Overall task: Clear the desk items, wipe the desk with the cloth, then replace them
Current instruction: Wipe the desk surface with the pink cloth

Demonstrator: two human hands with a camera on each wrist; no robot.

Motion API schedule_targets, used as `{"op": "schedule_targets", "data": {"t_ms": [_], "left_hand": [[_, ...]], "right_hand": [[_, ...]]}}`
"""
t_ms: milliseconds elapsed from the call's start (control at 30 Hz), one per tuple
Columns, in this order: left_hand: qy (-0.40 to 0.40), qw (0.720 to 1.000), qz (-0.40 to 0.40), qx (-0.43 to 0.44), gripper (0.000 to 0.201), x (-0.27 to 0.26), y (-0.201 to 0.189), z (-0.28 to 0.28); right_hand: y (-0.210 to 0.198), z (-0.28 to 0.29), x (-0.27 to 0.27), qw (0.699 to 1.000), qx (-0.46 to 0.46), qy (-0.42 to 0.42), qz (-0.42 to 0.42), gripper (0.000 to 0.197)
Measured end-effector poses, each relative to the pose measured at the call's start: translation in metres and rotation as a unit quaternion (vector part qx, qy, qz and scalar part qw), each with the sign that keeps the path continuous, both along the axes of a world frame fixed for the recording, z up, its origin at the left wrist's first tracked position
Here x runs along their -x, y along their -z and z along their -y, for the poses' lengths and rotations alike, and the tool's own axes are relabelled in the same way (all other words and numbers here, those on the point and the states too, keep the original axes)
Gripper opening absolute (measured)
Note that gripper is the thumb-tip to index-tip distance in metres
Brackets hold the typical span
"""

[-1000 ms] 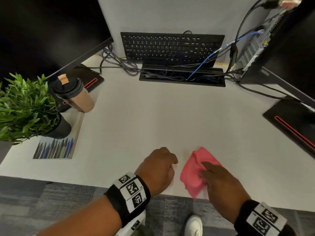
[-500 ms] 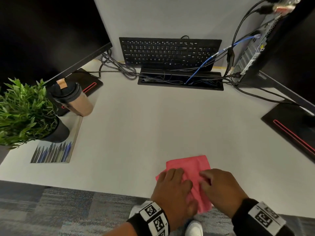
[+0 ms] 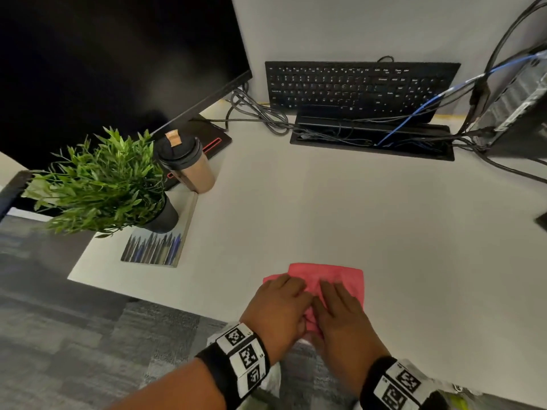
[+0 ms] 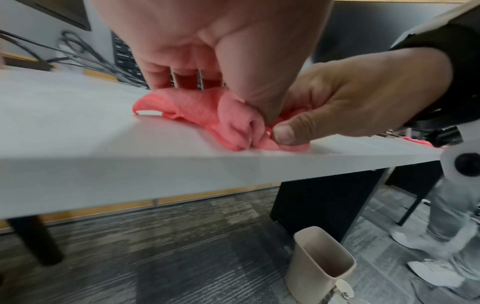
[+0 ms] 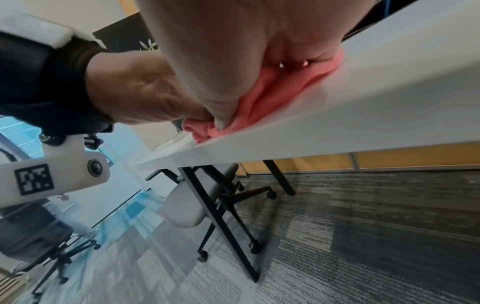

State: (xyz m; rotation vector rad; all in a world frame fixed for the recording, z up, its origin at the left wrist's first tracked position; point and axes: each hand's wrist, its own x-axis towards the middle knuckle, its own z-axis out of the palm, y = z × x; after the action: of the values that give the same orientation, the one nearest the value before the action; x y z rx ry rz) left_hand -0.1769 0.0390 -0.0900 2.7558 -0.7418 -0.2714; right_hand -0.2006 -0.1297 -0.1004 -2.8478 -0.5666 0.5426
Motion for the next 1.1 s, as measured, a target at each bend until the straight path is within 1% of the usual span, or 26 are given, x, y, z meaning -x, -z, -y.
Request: {"op": "schedule_targets", "data": {"t_ms": [67, 133, 233, 300, 400, 500, 533, 600, 700, 766, 833, 933, 1000, 1100], "left_hand": [[-0.019, 1.0, -0.001, -0.012, 0.029, 0.002, 0.003, -0.021], [-0.046, 0.999, -0.001, -0.028, 0.031, 0.004, 0.004, -0.044], [-0.094, 0.995, 0.003, -0.038, 0.028, 0.008, 0.002, -0.074], [-0.123, 0.992, 0.008, -0.035, 0.026, 0.013, -0.001, -0.088], [-0.153, 0.988, 0.007, -0.024, 0.025, 0.024, 0.001, -0.094], [-0.169, 0.986, -0.005, -0.014, 0.021, 0.032, 0.005, -0.08], [-0.166, 0.986, -0.003, -0.01, 0.02, 0.035, 0.005, -0.073], [-0.152, 0.988, -0.002, 0.004, 0.021, 0.039, 0.004, -0.058], [-0.128, 0.992, -0.008, 0.02, 0.023, 0.04, 0.005, -0.035], [-0.096, 0.995, -0.009, 0.036, 0.026, 0.035, 0.01, -0.019], [-0.059, 0.997, -0.011, 0.045, 0.029, 0.028, 0.013, -0.002], [0.01, 0.998, -0.024, 0.051, 0.029, 0.021, 0.008, 0.025], [0.055, 0.997, -0.048, 0.038, 0.032, 0.017, 0.002, 0.04], [0.1, 0.99, -0.09, 0.042, 0.036, 0.013, -0.006, 0.057]], "right_hand": [[0.003, -0.02, -0.006, 1.0, 0.0, -0.01, -0.006, 0.064], [0.007, -0.042, -0.012, 0.999, -0.004, -0.036, -0.006, 0.062], [0.011, -0.075, -0.023, 0.997, -0.009, -0.082, -0.009, 0.056], [0.012, -0.088, -0.028, 0.993, -0.028, -0.115, 0.0, 0.057], [0.01, -0.09, -0.033, 0.983, -0.056, -0.172, 0.014, 0.062], [0.008, -0.068, -0.033, 0.97, -0.061, -0.229, 0.061, 0.057], [0.008, -0.06, -0.032, 0.968, -0.074, -0.236, 0.052, 0.056], [0.004, -0.045, -0.028, 0.972, -0.074, -0.225, 0.003, 0.053], [0.007, -0.02, -0.015, 0.977, -0.085, -0.198, 0.009, 0.05], [0.015, -0.001, -0.004, 0.981, -0.074, -0.176, 0.036, 0.05], [0.022, 0.017, 0.007, 0.982, -0.071, -0.149, 0.089, 0.05], [0.024, 0.038, 0.021, 0.982, -0.07, -0.089, 0.15, 0.041], [0.021, 0.05, 0.028, 0.978, -0.062, -0.078, 0.184, 0.035], [0.01, 0.063, 0.033, 0.982, -0.052, -0.063, 0.169, 0.036]]}}
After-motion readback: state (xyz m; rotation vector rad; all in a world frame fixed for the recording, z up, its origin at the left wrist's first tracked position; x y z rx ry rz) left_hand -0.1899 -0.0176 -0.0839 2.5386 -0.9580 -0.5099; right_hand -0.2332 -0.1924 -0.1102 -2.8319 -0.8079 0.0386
